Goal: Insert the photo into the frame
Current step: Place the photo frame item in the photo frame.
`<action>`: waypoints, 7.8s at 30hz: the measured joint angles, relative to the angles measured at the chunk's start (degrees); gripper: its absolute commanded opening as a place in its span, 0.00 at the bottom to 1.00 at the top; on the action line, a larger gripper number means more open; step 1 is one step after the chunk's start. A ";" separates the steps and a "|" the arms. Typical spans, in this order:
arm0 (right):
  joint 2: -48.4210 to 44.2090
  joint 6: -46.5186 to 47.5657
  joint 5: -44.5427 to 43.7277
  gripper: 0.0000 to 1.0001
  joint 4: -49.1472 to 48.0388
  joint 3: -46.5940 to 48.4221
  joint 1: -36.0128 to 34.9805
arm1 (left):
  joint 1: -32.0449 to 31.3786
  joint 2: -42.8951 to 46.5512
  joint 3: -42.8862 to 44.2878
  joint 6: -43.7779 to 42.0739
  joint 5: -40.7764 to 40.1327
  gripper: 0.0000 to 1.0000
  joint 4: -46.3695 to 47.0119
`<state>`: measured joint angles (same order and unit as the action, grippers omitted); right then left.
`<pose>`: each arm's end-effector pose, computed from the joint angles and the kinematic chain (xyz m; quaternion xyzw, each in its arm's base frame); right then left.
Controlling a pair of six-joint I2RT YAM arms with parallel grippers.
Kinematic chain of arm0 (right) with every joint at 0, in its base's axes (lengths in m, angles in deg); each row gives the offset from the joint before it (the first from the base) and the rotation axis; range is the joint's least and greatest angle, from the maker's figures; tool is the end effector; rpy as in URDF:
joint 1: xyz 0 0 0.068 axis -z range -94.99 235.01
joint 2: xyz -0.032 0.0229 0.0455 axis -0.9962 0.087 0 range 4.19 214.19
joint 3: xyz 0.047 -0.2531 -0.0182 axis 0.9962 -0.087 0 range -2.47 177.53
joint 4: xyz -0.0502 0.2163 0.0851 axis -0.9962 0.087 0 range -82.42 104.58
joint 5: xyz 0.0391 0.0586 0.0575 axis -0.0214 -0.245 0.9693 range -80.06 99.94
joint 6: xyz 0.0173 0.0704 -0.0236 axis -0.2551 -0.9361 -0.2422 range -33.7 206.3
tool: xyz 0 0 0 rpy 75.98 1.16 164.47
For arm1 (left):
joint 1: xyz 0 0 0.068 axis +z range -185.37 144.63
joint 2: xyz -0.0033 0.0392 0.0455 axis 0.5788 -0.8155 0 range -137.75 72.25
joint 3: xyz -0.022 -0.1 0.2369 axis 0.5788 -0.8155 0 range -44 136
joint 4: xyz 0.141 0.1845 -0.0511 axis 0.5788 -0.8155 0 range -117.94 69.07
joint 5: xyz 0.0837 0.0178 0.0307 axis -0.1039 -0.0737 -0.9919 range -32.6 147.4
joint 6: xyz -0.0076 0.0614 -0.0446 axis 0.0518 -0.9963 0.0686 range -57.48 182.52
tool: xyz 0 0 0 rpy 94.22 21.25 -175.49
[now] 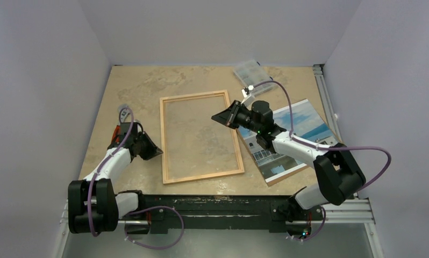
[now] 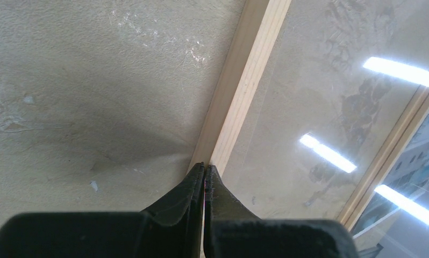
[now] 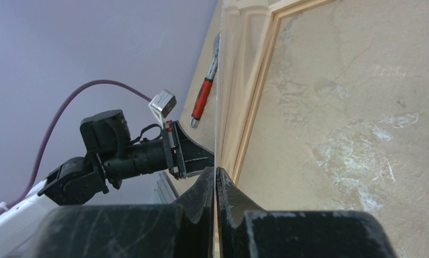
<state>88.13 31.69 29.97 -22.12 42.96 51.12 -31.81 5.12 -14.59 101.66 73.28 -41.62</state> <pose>0.2666 0.2058 0.2505 0.0232 0.7560 0.5417 0.3669 0.2057 -0.0049 0.1398 -0.3119 0.9013 -0.2089 0.2161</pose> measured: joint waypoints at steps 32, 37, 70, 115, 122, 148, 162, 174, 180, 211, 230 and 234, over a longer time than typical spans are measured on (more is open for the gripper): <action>3.10 -4.55 1.18 0.00 -7.32 -3.37 4.09 | 0.00 -0.37 0.20 -0.35 0.33 0.00 0.04; 2.67 -4.79 2.03 0.00 -7.61 -3.37 4.09 | 0.02 -0.52 0.33 -0.83 0.46 0.00 0.02; 0.31 -6.64 2.23 0.00 -8.96 -1.70 4.28 | 0.00 -1.27 0.76 -0.87 0.85 0.00 -0.02; 6.86 -9.20 3.54 0.00 -13.44 -0.76 2.40 | 0.00 -1.62 1.01 -1.16 1.05 0.00 -0.13; 5.97 -8.66 3.15 0.00 -14.12 -2.03 2.40 | 0.00 -1.64 1.03 -1.29 1.07 0.00 -0.13; 7.23 -9.55 2.08 0.00 -19.06 -4.00 2.40 | 0.00 -1.66 1.03 -1.29 1.09 0.00 -0.09; 7.56 -9.66 2.01 0.00 -19.43 -6.62 2.40 | 0.02 -1.70 1.03 -1.29 1.16 0.00 -0.07; 7.56 -10.62 1.55 0.00 -16.94 -8.41 2.69 | 0.00 -1.86 1.03 -1.29 1.36 0.00 0.11; 7.56 -8.15 1.33 0.00 -12.85 -8.04 2.89 | 0.02 -1.86 1.03 -1.29 1.38 0.00 0.11; 11.28 4.72 2.21 0.44 3.10 -3.13 2.82 | 0.02 -1.97 1.11 -1.29 1.42 0.00 0.07; 16.44 11.28 -0.02 0.79 20.31 6.25 2.64 | 0.00 -1.99 1.11 -1.29 1.44 0.00 0.09; 17.05 12.85 -1.29 0.83 23.30 7.89 2.49 | 0.00 -1.99 1.11 -1.29 1.42 0.00 0.09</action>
<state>105.18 44.54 28.68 1.18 50.85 53.61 -31.81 3.13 -13.48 100.37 74.70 -41.54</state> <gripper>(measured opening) 0.810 0.006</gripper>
